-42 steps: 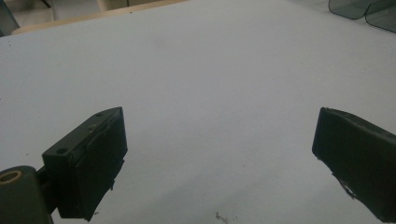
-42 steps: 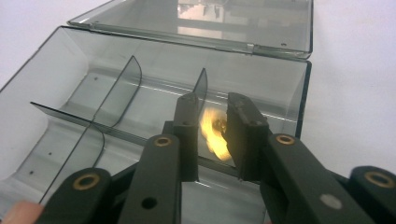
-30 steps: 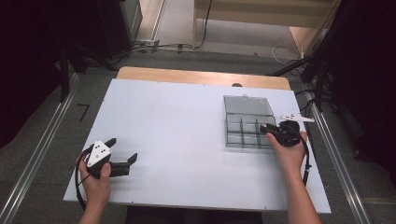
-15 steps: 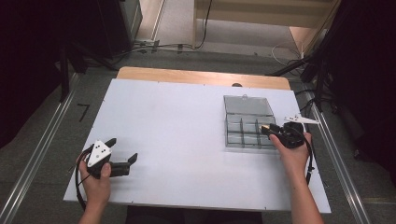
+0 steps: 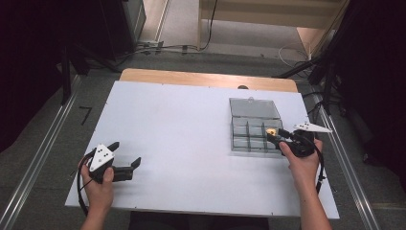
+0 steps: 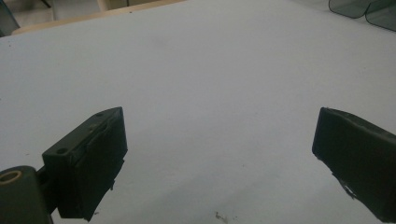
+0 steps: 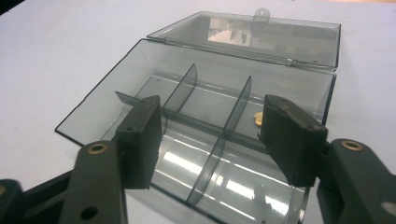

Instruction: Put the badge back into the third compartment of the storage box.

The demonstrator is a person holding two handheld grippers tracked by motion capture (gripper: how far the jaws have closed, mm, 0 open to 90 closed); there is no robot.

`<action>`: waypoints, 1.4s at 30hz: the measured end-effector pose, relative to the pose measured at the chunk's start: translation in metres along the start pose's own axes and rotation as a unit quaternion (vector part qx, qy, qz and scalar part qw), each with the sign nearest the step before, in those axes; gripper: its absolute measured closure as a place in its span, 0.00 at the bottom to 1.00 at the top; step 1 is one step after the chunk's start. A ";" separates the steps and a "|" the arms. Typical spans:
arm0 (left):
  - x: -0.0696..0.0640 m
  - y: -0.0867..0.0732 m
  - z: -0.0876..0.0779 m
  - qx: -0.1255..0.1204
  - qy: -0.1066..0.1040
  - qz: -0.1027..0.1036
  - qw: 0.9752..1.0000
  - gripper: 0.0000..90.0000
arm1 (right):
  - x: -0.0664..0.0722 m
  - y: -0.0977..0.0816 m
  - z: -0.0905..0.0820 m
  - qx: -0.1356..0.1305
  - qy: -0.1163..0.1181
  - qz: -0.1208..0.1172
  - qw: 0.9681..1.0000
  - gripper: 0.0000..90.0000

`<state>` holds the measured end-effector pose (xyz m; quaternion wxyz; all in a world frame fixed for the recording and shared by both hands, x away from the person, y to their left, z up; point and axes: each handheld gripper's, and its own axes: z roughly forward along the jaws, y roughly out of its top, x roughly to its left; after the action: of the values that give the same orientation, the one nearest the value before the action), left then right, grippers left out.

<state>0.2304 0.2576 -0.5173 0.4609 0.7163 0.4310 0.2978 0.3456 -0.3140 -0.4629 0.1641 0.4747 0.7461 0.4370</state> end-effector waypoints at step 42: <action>0.000 0.000 0.000 0.000 0.001 0.000 1.000 0.04 | 0.024 -0.049 -0.066 -0.068 0.043 -0.051 0.995 0.07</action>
<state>0.2300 0.2574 -0.5172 0.4607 0.7159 0.4317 0.2981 0.2627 -0.3340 -0.4610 0.1864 0.4047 0.7440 0.4979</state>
